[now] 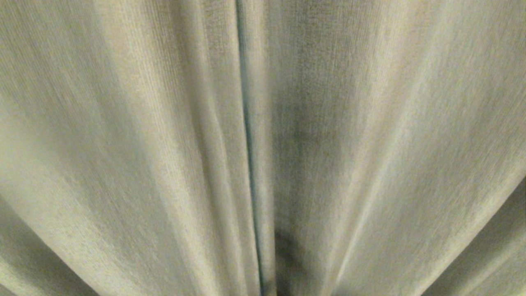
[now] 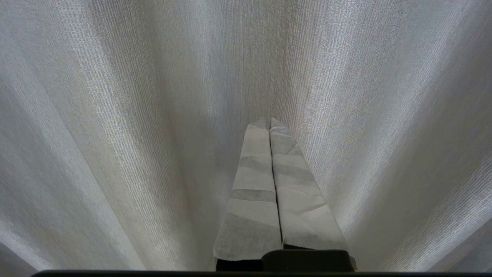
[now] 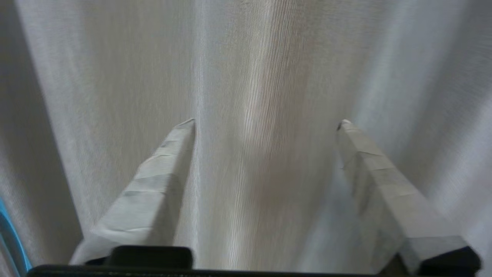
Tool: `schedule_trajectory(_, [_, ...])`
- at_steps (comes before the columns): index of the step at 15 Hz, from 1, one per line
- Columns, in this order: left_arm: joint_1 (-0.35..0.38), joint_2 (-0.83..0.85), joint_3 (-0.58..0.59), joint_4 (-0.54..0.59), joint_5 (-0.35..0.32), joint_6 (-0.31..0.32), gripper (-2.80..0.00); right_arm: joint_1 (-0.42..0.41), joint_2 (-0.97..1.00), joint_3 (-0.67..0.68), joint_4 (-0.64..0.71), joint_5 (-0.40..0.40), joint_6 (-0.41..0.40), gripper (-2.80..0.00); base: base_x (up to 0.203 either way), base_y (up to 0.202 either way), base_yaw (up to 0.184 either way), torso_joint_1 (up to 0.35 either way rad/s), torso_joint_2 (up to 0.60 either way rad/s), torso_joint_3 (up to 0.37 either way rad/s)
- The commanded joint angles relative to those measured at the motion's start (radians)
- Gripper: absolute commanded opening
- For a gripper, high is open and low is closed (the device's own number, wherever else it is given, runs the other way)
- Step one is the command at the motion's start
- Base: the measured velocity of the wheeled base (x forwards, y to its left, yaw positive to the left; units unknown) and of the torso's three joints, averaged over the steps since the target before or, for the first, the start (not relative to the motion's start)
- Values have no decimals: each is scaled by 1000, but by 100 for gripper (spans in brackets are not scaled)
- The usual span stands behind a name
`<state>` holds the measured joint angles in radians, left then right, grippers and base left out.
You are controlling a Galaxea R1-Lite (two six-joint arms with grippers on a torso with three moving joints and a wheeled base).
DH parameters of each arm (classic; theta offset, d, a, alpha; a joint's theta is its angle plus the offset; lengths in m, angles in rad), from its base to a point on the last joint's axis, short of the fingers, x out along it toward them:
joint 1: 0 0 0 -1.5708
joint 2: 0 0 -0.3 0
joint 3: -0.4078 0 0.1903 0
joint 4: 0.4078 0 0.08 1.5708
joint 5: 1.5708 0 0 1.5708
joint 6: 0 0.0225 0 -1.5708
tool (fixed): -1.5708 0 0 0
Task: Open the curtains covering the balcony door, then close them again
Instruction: Pull the outer curtains open on both sides
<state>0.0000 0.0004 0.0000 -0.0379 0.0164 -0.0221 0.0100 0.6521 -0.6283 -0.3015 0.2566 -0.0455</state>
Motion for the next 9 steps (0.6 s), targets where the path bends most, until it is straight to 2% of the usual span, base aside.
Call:
schedule_trajectory(1, [0,0,0,0,0,-1,-280,1,105,-39,-2,14,-1,0,0,0,0,0,0,0])
schedule_trajectory(6, [0,0,0,0,0,-1,-280,-5,313,-144,-18,22,-8,0,0,0,0,0,0,0])
schedule_trajectory(9, [0,0,0,0,0,-1,-280,-13,436,-180,-118,19,-6,0,0,0,0,0,0,0])
